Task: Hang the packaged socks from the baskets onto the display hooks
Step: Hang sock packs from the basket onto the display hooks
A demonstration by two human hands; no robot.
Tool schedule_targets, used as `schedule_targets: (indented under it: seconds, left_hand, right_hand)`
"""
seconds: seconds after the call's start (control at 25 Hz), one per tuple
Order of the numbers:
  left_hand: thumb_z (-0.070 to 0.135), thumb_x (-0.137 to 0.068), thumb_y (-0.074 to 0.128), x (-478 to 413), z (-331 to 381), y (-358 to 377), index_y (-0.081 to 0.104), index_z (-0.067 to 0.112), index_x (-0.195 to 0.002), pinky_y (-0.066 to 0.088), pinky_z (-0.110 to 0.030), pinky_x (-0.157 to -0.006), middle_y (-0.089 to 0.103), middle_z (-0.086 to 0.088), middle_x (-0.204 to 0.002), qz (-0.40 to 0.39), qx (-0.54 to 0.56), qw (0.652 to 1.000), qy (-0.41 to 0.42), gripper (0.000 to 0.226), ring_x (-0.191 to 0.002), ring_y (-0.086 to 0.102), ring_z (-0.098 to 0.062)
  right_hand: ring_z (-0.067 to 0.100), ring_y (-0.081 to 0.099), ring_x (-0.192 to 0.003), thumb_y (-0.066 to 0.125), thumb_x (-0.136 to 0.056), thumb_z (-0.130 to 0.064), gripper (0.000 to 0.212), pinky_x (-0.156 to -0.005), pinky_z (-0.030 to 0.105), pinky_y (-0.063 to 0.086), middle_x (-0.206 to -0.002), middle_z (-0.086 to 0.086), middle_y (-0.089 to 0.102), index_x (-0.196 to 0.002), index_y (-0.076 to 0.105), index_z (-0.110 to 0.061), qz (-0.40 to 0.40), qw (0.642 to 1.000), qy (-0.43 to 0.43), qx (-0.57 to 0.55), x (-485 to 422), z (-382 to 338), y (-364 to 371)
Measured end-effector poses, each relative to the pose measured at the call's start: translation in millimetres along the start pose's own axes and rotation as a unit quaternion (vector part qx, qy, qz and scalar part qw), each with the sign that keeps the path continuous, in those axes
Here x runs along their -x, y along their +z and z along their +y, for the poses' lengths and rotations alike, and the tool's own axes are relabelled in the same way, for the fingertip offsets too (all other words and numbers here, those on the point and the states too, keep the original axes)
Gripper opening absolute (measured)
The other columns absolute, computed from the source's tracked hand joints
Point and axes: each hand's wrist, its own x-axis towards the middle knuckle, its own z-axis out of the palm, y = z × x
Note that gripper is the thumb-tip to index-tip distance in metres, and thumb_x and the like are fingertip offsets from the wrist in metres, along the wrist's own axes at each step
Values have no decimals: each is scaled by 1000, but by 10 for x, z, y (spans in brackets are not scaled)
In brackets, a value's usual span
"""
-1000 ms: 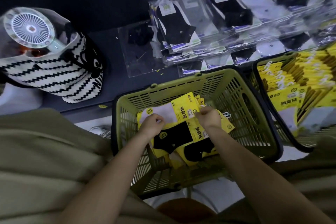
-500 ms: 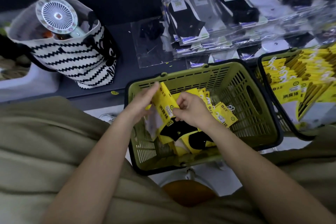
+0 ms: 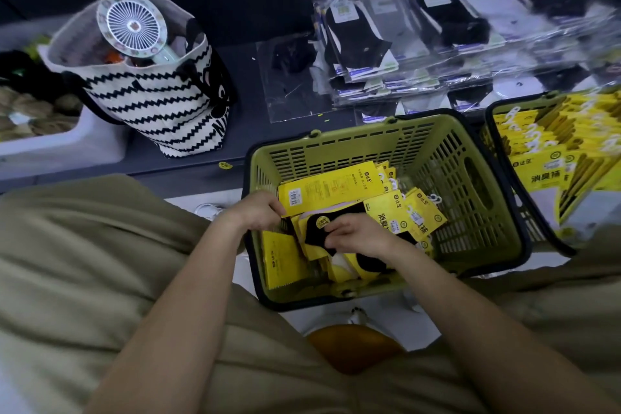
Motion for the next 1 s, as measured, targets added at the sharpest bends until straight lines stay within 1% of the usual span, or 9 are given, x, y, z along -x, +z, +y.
schedule_targets:
  seconds: [0.12,0.2,0.28,0.4,0.6,0.76,0.84,0.92,1.0]
  left_hand:
    - [11,-83,65,-118,95,162,64,11,-102,47,-26,-81,62,-6,-105,75,37,996,36,19,-99,60,-21]
    - [13,-84,65,-234,217,324,63,10,-103,49,-33,-88,64,-9,-109,69,87,991,68,19,-103,60,-23]
    - [15,-87,63,-357,371,516,59,9,-111,48,-34,-90,61,-10,-117,37,116,990,75,26,-108,58,-23]
    - [20,-91,58,-575,554,783,46,10,-130,44,-32,-92,49,-7,-135,10,70,996,62,42,-119,51,-24]
    - [26,-90,59,-931,673,921,26,16,-145,35,-40,-107,28,-8,-151,40,-107,991,72,65,-136,32,-29]
    - [36,-87,62,-1165,687,858,16,20,-149,29,-43,-112,11,-3,-158,15,-215,974,71,79,-143,16,-28]
    - [38,-88,59,-1216,706,803,25,23,-146,38,-40,-104,24,-3,-155,26,-246,965,91,69,-137,29,-29]
    - [37,-92,52,-1208,689,726,38,25,-141,44,-35,-91,44,-3,-144,57,-250,957,137,52,-125,47,-28]
    - [32,-96,45,-1111,655,627,50,24,-132,47,-35,-78,62,-7,-123,145,-214,953,159,37,-106,60,-31]
  right_hand:
    - [31,65,-102,65,-85,-4,26,-82,29,53,-110,23,65,-110,60,1,121,987,48,-97,-5,199,-415]
    - [29,65,-95,64,-86,-3,25,-85,31,52,-108,24,65,-109,59,4,215,961,93,-151,12,366,-658]
    - [26,63,-84,65,-85,-4,34,-82,33,53,-102,25,64,-115,55,7,267,938,136,-174,11,525,-796]
    - [23,62,-76,67,-84,-6,40,-74,31,52,-86,18,63,-120,52,5,271,932,159,-183,-45,648,-850]
    - [33,66,-96,67,-83,-11,40,-95,43,50,-103,22,68,-121,54,-8,250,943,168,-143,-213,674,-933]
    - [34,63,-106,68,-83,-15,36,-96,46,49,-107,21,68,-117,55,-10,250,932,190,-181,-321,784,-986]
    - [35,65,-102,67,-84,-15,34,-96,44,50,-105,22,69,-116,56,-10,252,926,193,-206,-384,816,-998]
    - [32,66,-87,65,-86,-15,34,-85,40,50,-97,23,68,-118,56,-7,259,920,185,-230,-452,820,-1024]
    - [28,60,-75,64,-87,-17,32,-74,39,49,-88,18,67,-117,57,-7,278,924,164,-206,-497,822,-1041]
